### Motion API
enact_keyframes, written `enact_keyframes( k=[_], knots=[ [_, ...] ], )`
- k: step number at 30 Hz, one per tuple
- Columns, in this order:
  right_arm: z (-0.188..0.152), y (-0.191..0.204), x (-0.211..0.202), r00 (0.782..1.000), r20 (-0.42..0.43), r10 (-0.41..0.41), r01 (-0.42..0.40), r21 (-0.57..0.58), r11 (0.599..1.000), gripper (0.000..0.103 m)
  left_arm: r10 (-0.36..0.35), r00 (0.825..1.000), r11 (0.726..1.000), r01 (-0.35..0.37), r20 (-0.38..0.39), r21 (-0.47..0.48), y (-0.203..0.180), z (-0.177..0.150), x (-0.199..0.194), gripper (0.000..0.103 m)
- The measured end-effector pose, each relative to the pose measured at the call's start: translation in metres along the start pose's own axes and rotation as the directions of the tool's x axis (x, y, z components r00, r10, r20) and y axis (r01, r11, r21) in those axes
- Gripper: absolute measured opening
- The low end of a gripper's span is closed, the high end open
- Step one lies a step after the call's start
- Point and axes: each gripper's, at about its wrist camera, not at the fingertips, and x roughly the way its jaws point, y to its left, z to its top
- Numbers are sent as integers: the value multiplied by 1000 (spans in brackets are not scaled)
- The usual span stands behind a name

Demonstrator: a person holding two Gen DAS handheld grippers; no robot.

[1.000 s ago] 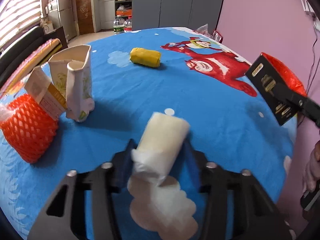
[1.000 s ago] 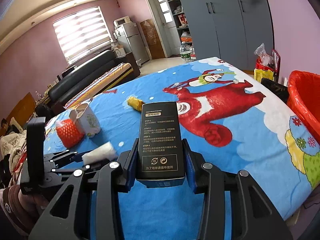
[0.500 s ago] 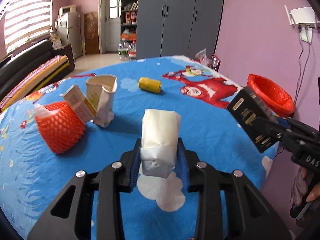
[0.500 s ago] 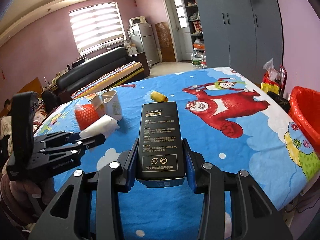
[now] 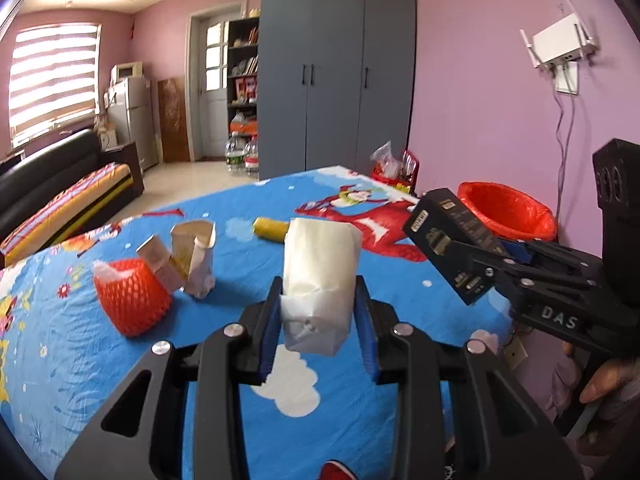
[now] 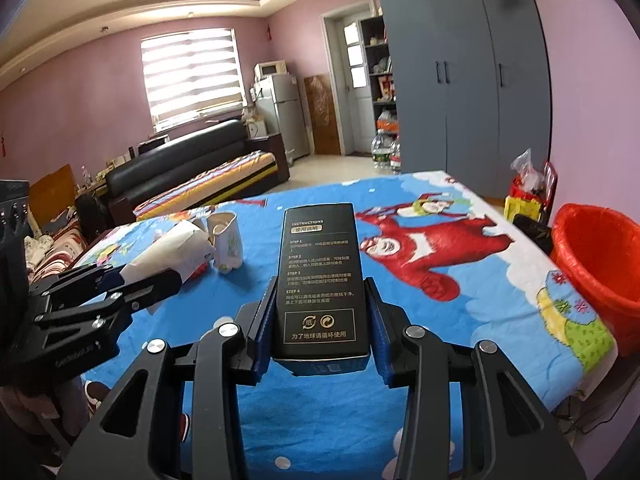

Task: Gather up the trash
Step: 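Carry the black box and white foam roll toward the red bucket with both grippers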

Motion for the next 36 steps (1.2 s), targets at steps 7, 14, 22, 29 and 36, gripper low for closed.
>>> enact_keyframes(
  k=[7, 14, 22, 29, 36],
  knots=[
    [4, -9, -12, 998, 53, -20, 20, 5, 1000, 39, -13, 998, 999, 11, 65, 36, -19, 7, -8, 33],
    [6, -29, -21, 995, 84, -57, 55, 29, 998, 39, -32, 996, 997, 26, 82, 75, -34, 19, 5, 33],
    [7, -60, -38, 985, 116, -128, 121, 63, 991, 39, -109, 990, 988, 98, 89, 123, -71, 41, 32, 33],
    [10, -108, -55, 962, 144, -233, 217, 118, 969, 39, -197, 977, 971, 184, 77, 152, -115, 60, 66, 33],
    [10, -181, -68, 920, 138, -367, 340, 189, 921, 39, -310, 950, 936, 296, 47, 193, -173, 83, 110, 33]
  ],
)
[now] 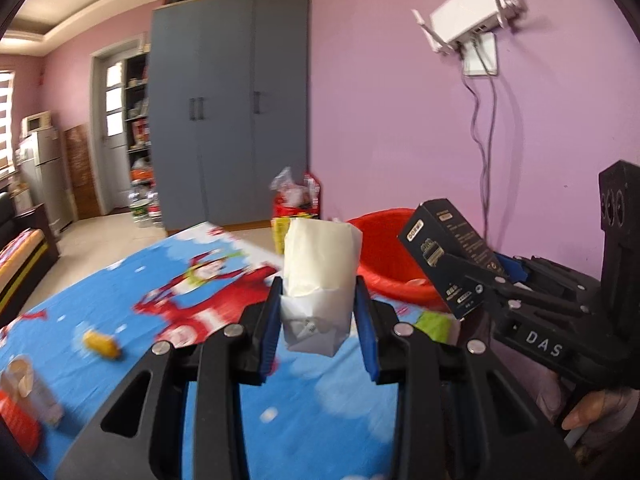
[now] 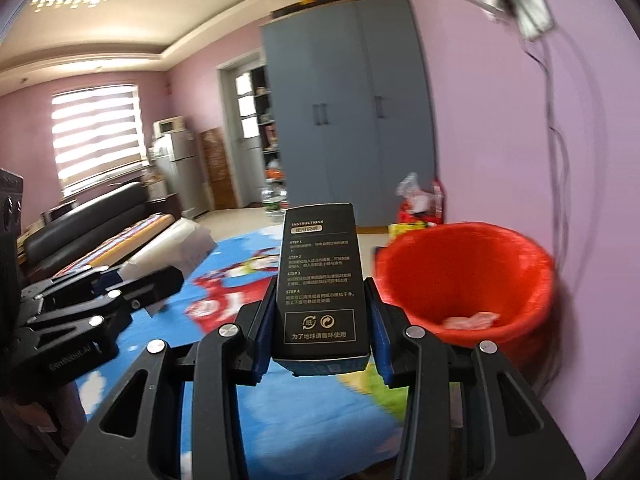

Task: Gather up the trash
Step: 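Carry the black box and white foam roll toward the red bucket with both grippers, then open both grippers to drop the black box and foam roll into the bucket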

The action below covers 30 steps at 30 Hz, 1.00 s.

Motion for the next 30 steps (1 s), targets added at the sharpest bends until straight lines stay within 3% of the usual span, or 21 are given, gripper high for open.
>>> enact_keyframes(
  k=[11, 23, 26, 27, 30],
  knots=[
    [13, -94, 53, 987, -37, -155, 157, 51, 986, 39, -184, 980, 982, 181, -72, -50, -42, 47, 123, 33],
    [12, -165, 122, 971, -93, -219, 227, 86, 970, 40, -277, 947, 961, 271, -162, -57, -59, 60, 226, 35],
    [8, -171, 129, 967, -97, -234, 242, 83, 967, 45, -287, 941, 958, 283, -182, -48, -64, 57, 246, 39],
    [7, -173, 133, 965, -101, -241, 249, 81, 965, 56, -286, 939, 958, 284, -192, -43, -65, 56, 252, 42],
    [-2, -180, 140, 959, -123, -257, 268, 83, 960, 58, -258, 946, 966, 255, -196, -41, -62, 53, 259, 54]
  ],
)
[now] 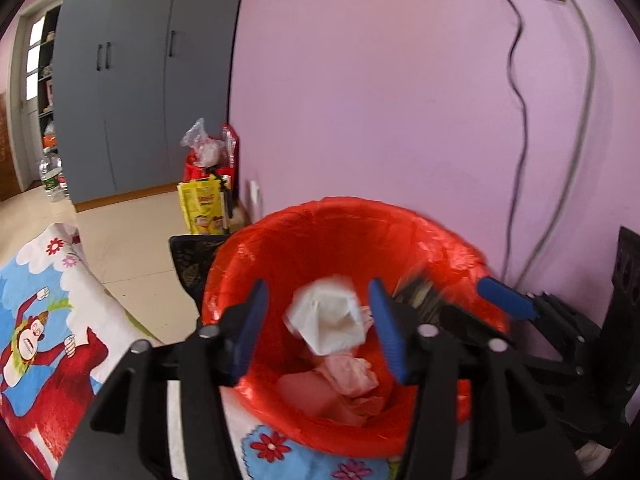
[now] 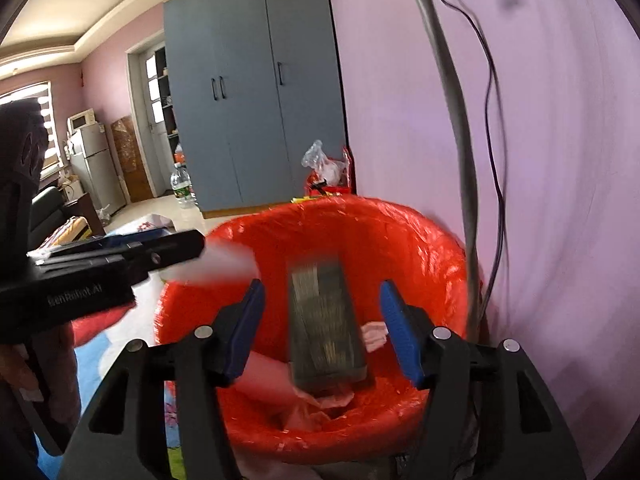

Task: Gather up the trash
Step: 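Open both grippers to drop the black box and foam roll into the bucket, then move both open grippers back over the orange nets and paper cups on the bed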

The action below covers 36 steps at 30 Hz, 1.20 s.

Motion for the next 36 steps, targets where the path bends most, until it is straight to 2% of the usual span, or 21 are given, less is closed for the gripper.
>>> enact_keyframes(
  k=[2, 6, 9, 11, 13, 17, 21, 24, 28, 32, 34, 36],
  knots=[
    [-6, -2, 3, 1000, -16, -6, 6, -4, 1000, 60, 13, 1000, 1000, -13, -2, -15, 8, -4, -3, 64],
    [-16, 2, -5, 1000, -23, 2, -1, 6, 1000, 61, 82, 996, 997, -82, 26, -13, 19, -12, -24, 77],
    [-18, 13, -25, 1000, -11, 21, -21, 12, 1000, 61, 142, 989, 990, -141, 49, -19, 26, -21, -54, 88],
    [-16, 25, -43, 999, 2, 41, -41, 16, 999, 62, 199, 977, 980, -197, 73, -32, 30, -30, -84, 97],
    [-15, 37, -63, 998, 19, 66, -66, 19, 998, 65, 252, 963, 968, -249, 92, -41, 33, -43, -116, 98],
    [-17, 65, -101, 990, 29, 135, -134, -4, 991, 67, 327, 941, 944, -322, 82, -64, 44, -81, -183, 98],
    [-25, 105, -128, 978, 7, 210, -209, -60, 976, 69, 441, 895, 896, -436, 58, -82, 62, -127, -248, 98],
    [-34, 137, -137, 967, -30, 252, -254, -96, 962, 69, 527, 850, 843, -521, 13, -133, 86, -170, -299, 98],
    [-45, 185, -149, 951, -80, 300, -308, -128, 943, 69, 596, 802, 782, -588, -29, -208, 111, -213, -355, 98],
    [-59, 241, -159, 925, -122, 360, -377, -176, 909, 73, 677, 734, 701, -666, -54, -255, 135, -248, -410, 98],
    [-65, 263, -161, 911, -150, 384, -408, -184, 894, 73, 724, 686, 649, -713, -71, -266, 145, -263, -433, 98],
    [-69, 292, -163, 894, -176, 411, -442, -201, 874, 73, 749, 657, 615, -737, -83, -281, 154, -275, -453, 98]
  ],
)
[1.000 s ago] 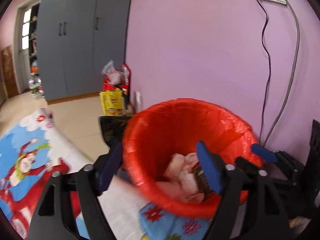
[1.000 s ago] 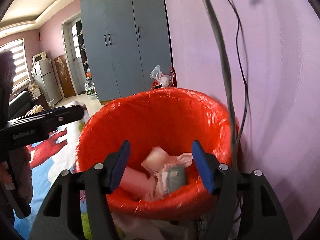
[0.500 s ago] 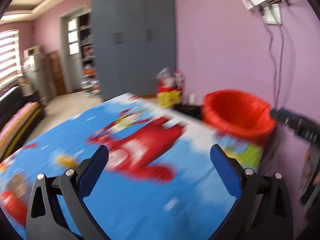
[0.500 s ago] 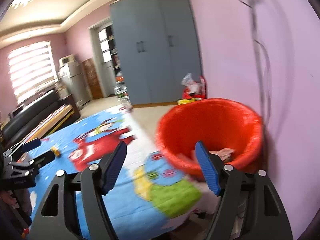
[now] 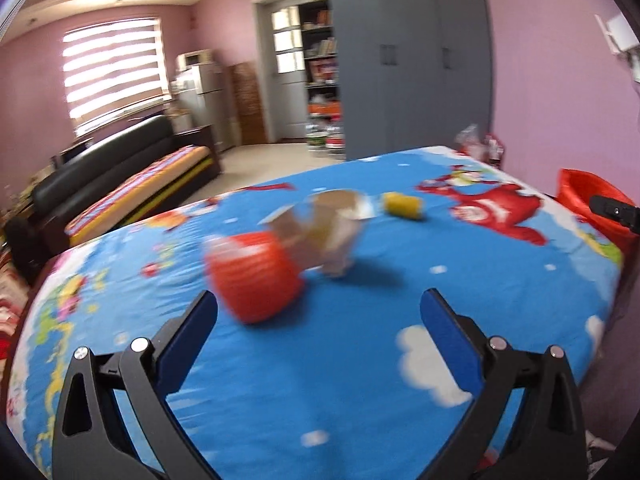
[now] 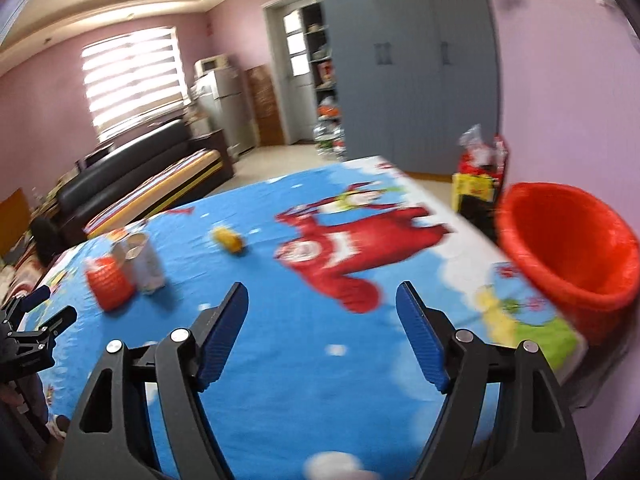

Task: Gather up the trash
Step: 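Move both open grippers back over the orange nets and paper cups on the bed, then grasp the stacked orange foam nets with the left gripper while the right gripper grasps the paper cup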

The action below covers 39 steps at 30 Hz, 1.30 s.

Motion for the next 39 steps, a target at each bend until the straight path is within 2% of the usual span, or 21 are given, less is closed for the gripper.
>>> enact_keyframes(
  k=[3, 6, 10, 16, 26, 34, 35, 37, 38, 39],
  knots=[
    [5, 32, 13, 999, -15, 41, -42, -33, 999, 74, 65, 998, 997, -65, 4, -38, 28, -6, -8, 98],
    [12, 58, 28, 996, -33, 82, -84, -58, 995, 75, 131, 991, 989, -133, -26, -68, 51, -12, -7, 98],
    [15, 86, 46, 991, -62, 118, -122, -71, 990, 75, 171, 984, 978, -176, -54, -110, 77, -21, -6, 98],
    [17, 123, 80, 979, -122, 166, -173, -47, 984, 77, 205, 974, 968, -216, -92, -127, 99, -40, -7, 98],
    [21, 190, 122, 958, -173, 230, -251, -115, 961, 76, 237, 962, 950, -259, -139, -173, 129, -62, -9, 98],
    [23, 217, 162, 949, -218, 226, -251, -94, 963, 76, 234, 960, 947, -261, -154, -186, 139, -64, -7, 98],
    [22, 221, 166, 949, -224, 222, -249, -101, 963, 76, 232, 960, 946, -260, -155, -193, 140, -63, -7, 98],
    [21, 225, 172, 949, -230, 216, -247, -117, 962, 68, 223, 962, 945, -253, -158, -208, 142, -61, -6, 98],
    [20, 224, 174, 947, -233, 223, -254, -112, 961, 60, 217, 963, 945, -249, -161, -214, 142, -60, -4, 98],
    [21, 222, 174, 944, -232, 234, -263, -102, 959, 44, 212, 964, 945, -244, -162, -219, 141, -59, -3, 98]
  ],
)
